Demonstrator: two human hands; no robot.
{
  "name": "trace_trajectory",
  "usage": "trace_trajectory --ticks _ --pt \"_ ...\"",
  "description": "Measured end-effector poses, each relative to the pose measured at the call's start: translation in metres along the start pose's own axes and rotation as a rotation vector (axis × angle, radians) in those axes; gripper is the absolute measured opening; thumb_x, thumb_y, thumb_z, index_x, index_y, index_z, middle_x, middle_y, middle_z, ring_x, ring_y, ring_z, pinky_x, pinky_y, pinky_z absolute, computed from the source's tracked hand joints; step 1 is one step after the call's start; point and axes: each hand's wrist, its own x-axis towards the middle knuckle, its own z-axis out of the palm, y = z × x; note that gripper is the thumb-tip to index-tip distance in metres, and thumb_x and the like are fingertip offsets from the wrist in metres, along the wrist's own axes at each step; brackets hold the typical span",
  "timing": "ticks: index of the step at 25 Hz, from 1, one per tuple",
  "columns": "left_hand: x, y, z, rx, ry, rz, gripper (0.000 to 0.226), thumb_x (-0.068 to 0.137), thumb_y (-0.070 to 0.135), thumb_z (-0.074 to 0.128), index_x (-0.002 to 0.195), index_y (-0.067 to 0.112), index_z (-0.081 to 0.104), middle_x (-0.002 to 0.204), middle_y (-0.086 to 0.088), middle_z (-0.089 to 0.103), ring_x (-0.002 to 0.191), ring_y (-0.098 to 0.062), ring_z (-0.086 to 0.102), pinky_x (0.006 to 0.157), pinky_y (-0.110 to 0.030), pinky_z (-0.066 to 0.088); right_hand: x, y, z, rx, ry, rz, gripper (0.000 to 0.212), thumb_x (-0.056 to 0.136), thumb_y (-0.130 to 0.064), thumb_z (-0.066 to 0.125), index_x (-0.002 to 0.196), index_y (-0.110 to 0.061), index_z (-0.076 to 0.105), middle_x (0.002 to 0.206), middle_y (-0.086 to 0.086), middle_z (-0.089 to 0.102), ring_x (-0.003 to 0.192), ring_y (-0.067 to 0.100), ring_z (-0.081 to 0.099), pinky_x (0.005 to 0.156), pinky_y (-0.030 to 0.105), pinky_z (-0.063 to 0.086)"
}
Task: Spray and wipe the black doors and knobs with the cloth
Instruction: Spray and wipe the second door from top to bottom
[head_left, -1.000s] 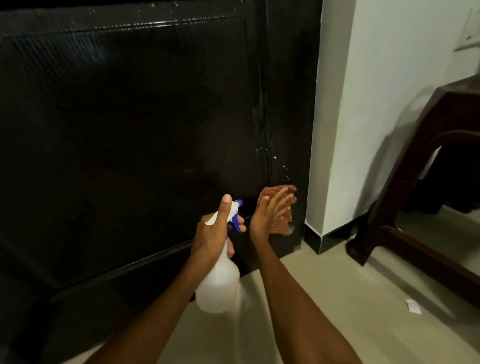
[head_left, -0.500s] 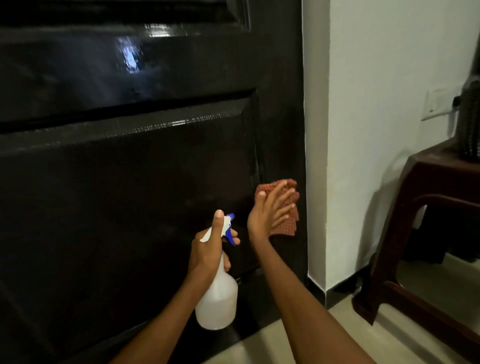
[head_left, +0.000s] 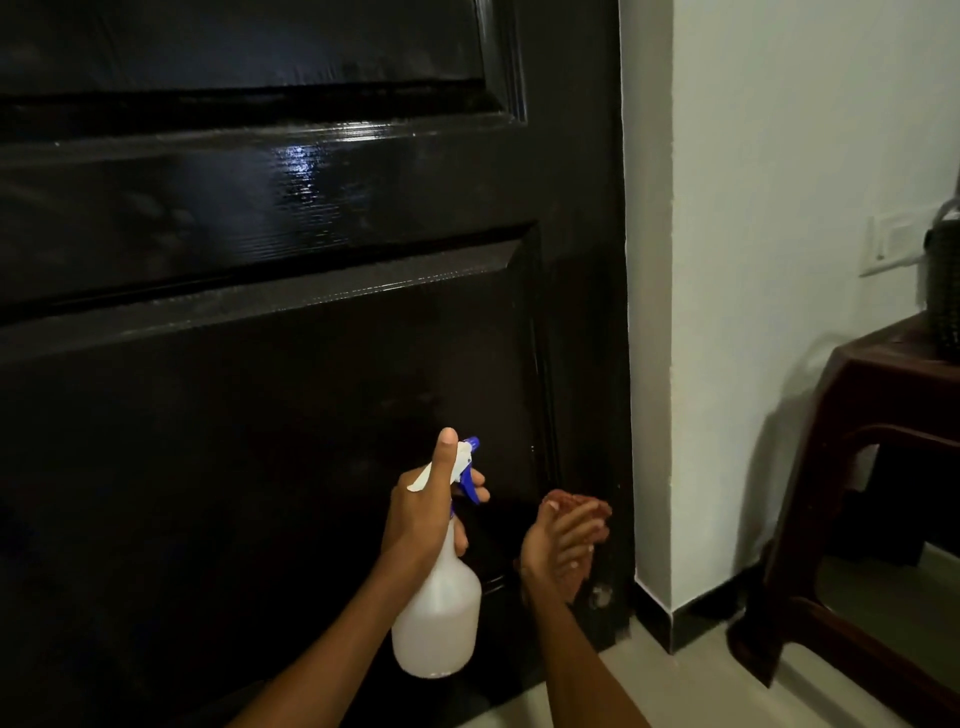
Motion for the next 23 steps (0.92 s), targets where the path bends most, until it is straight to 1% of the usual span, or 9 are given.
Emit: trace_trajectory --ticks 2,4,5,8,11,15,19,20,23 --pt "-0.007 -0.001 -0.005 0.023 -0.004 0.008 0.075 0.094 0.07 0.036 0.085 0.005 0.073 0.078 -0.01 0.076 0.042 -0.026 0.052 0.044 -0.029 0.044 -0.01 -0.005 -0.006 0.147 -0.065 0.006 0.073 0.108 -0.03 0.038 0.164 -0.008 -0.003 0.169 0.023 -0.018 0.156 0.046 -0.011 0.126 0.06 0.003" --pt "-0.01 0.001 -0.009 0.031 0.007 0.019 0.075 0.095 0.069 0.036 0.084 0.006 0.074 0.078 -0.01 0.076 0.043 -0.028 0.053 0.045 -0.029 0.045 -0.009 -0.028 0.001 0.156 -0.029 0.019 0.073 0.11 -0.037 0.033 0.164 -0.016 -0.012 0.17 0.016 -0.022 0.156 0.044 -0.013 0.126 0.061 -0.002" --pt "-0.012 0.003 -0.01 0.026 0.014 0.022 0.075 0.095 0.069 0.036 0.084 0.005 0.074 0.078 -0.01 0.076 0.043 -0.029 0.053 0.046 -0.03 0.045 -0.014 -0.046 0.009 0.103 -0.011 -0.055 0.073 0.111 -0.04 0.031 0.162 -0.023 -0.017 0.169 0.009 -0.028 0.156 0.04 -0.019 0.126 0.057 -0.009" --pt "-0.013 0.007 -0.013 0.041 0.02 0.062 0.075 0.096 0.068 0.032 0.083 0.006 0.074 0.077 -0.01 0.076 0.043 -0.028 0.053 0.048 -0.031 0.047 -0.02 -0.084 0.032 -0.054 -0.025 -0.477 0.066 0.109 -0.051 0.021 0.153 -0.042 -0.027 0.157 -0.017 -0.044 0.146 0.024 -0.04 0.118 0.042 -0.026" --pt "-0.012 0.007 -0.013 0.041 0.027 0.077 0.075 0.095 0.069 0.032 0.085 0.007 0.073 0.078 -0.009 0.076 0.045 -0.03 0.054 0.049 -0.033 0.047 -0.009 -0.064 0.031 -0.053 0.017 -0.611 0.06 0.108 -0.05 0.018 0.152 -0.049 -0.022 0.156 -0.031 -0.038 0.148 0.009 -0.037 0.115 0.025 -0.029" --pt "-0.015 0.007 -0.009 0.009 0.027 0.02 0.075 0.093 0.069 0.036 0.086 0.003 0.072 0.078 -0.012 0.076 0.042 -0.024 0.052 0.044 -0.029 0.044 -0.022 0.028 0.028 -0.021 -0.054 -0.405 0.056 0.11 -0.048 0.018 0.154 -0.04 -0.015 0.165 -0.015 -0.023 0.157 0.016 -0.02 0.122 0.032 -0.017" --pt "-0.014 0.015 -0.006 0.034 0.016 0.037 0.074 0.094 0.067 0.035 0.087 0.003 0.072 0.079 -0.012 0.076 0.041 -0.022 0.052 0.044 -0.028 0.045 -0.018 0.045 0.031 -0.07 -0.159 -0.321 0.058 0.114 -0.039 0.017 0.163 -0.012 0.0 0.173 0.013 -0.009 0.158 0.021 -0.016 0.114 0.022 -0.03" --pt "-0.013 0.018 -0.006 0.033 0.02 0.041 0.074 0.095 0.067 0.035 0.086 0.004 0.072 0.079 -0.011 0.076 0.042 -0.023 0.053 0.044 -0.028 0.045 -0.019 0.029 0.031 -0.011 -0.152 -0.312 0.057 0.114 -0.037 0.02 0.164 -0.012 0.007 0.173 0.012 -0.006 0.158 0.021 -0.014 0.117 0.023 -0.028" --pt "-0.008 0.034 -0.006 0.036 0.035 0.102 0.073 0.094 0.068 0.034 0.084 0.007 0.073 0.078 -0.008 0.076 0.045 -0.027 0.054 0.046 -0.03 0.047 -0.019 -0.055 0.036 0.174 -0.003 -0.309 0.052 0.114 -0.037 0.025 0.162 -0.04 0.004 0.168 -0.015 -0.018 0.153 0.018 -0.025 0.125 0.045 -0.018"
